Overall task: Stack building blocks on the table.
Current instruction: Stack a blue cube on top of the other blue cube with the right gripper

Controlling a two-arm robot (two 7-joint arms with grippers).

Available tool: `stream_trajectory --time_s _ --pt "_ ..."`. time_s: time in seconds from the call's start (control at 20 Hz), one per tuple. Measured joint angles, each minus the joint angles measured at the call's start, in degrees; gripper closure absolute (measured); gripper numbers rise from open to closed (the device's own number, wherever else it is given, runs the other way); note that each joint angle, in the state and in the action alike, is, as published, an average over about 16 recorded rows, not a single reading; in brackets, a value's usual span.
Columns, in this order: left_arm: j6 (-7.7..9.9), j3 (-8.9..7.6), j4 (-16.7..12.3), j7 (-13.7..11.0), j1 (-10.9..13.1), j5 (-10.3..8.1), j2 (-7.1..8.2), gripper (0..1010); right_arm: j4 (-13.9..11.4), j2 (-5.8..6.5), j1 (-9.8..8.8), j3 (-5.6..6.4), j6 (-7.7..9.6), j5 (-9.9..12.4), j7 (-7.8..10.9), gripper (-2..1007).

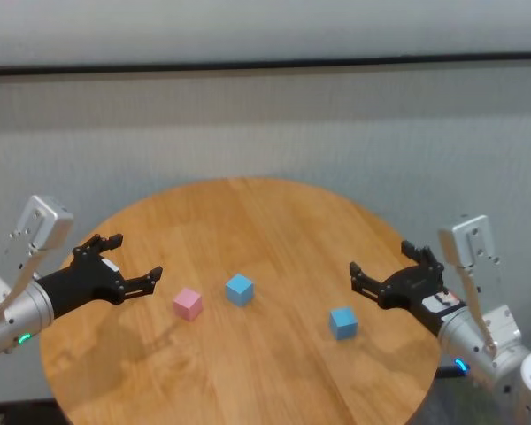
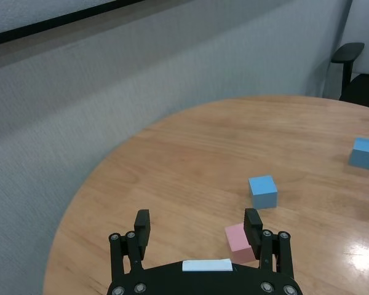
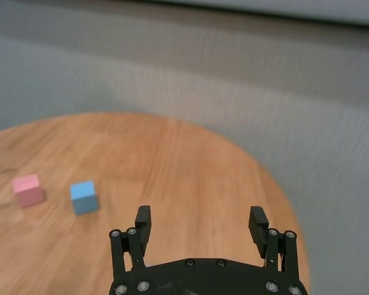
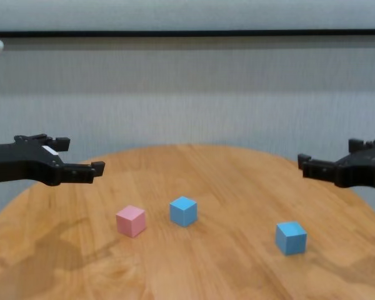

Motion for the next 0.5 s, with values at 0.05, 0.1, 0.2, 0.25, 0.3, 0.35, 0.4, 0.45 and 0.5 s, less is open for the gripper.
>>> stream_trajectory --time_s 0.05,0.1,0.2,0.25,0.3,0.35,0.4,0.45,0.5 --pt "0.02 0.01 0.0 0.0 0.0 0.01 -0.03 8 -0.3 -0.5 -0.08 0.1 1.26 0.4 -0.14 5" --pt "0.03 0.03 0.1 0.0 -0.1 0.02 -0.06 8 -0.6 -0.96 -0.19 0.2 2.47 0.8 -0.34 4" --pt "0.06 0.05 0.1 0.0 -0.1 0.05 -0.12 8 -1.2 -1.82 -0.45 0.46 4.8 1.4 -0.87 4" --pt "0.07 0.06 0.1 0.0 -0.1 0.05 -0.14 8 -1.4 -2.2 -0.6 0.59 5.87 1.6 -1.18 4" --pt "0.08 0.07 0.1 0.0 -0.1 0.06 -0.16 8 -1.6 -2.56 -0.76 0.73 6.91 1.8 -1.48 4" --pt "0.09 0.08 0.1 0.0 -0.2 0.07 -0.17 8 -1.7 -2.89 -0.91 0.85 7.85 1.9 -1.77 4" --pt "0.09 0.08 0.2 0.0 -0.2 0.07 -0.19 8 -1.9 -3.21 -1.05 0.95 8.74 2.0 -2.06 4" --pt "0.1 0.09 0.2 0.0 -0.2 0.08 -0.2 8 -2.0 -3.52 -1.18 1.03 9.57 2.1 -2.33 4" --pt "0.11 0.09 0.2 0.0 -0.2 0.09 -0.22 8 -2.0 -3.81 -1.27 1.07 10.29 2.0 -2.57 4"
